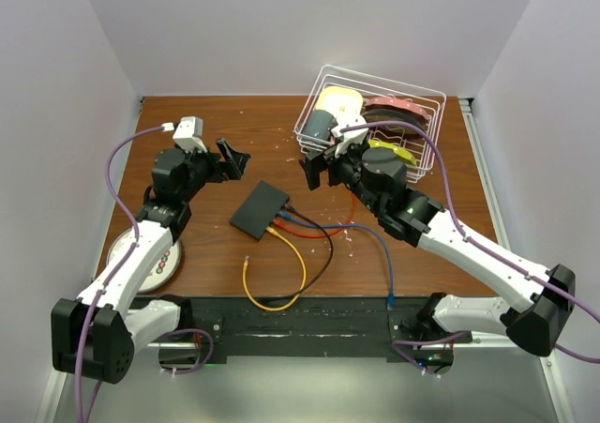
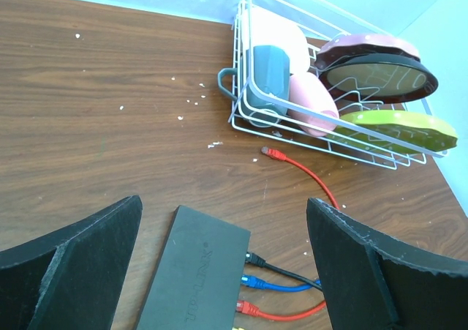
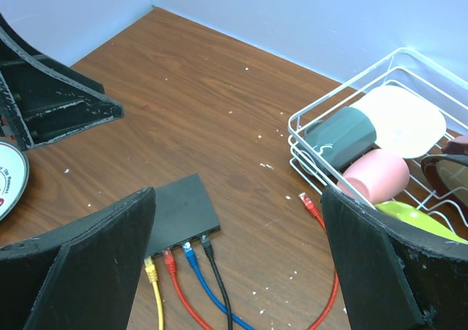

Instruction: Insert the plug into the switch port

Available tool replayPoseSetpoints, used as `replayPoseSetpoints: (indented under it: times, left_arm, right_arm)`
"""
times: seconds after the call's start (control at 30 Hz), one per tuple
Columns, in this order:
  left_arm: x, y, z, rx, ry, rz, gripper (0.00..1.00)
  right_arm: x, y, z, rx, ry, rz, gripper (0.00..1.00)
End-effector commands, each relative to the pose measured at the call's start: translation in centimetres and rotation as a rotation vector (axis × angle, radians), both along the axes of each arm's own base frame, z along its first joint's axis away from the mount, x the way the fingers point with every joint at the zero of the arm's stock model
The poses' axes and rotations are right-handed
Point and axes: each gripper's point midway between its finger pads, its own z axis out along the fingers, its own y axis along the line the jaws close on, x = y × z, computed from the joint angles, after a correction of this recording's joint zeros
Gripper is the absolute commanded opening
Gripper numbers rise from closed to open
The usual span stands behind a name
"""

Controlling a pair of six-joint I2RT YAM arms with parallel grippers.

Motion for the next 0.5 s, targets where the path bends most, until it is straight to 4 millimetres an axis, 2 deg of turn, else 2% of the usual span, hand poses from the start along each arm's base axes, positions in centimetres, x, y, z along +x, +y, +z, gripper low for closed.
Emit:
replayPoseSetpoints:
  times: [0.0,0.17,0.4,0.43,0.47]
  left_arm:
    - [-0.4,-0.3,2.4,-0.020,-0.086,-0.018,1.00]
    - [-0.8,-0.1,3.0,-0.014,-0.100,-0.017,1.00]
    - [-2.4,0.2,4.1,0.027,-0.181,-0.036,1.00]
    - [-2.4,0.4,4.4,0.028,-0.196,-0.026,1.00]
    - [-2.4,0.8,4.3,0.038,-0.199,-0.005,1.00]
  right_arm:
    - [-0.7,0.0,2.7,0.043,-0.048,0.028,0.99]
    - [-1.2,-0.3,3.4,0.062,-0.059,0.035,0.98]
    - [-1.4,-1.6,4.7,0.172,-0.064,-0.031,0.99]
    - [-1.3,-1.8,4.3,0.166,-0.066,-0.034,0.99]
    - [-1.2,-1.7,4.8,0.146,-0.117,-0.025,0.98]
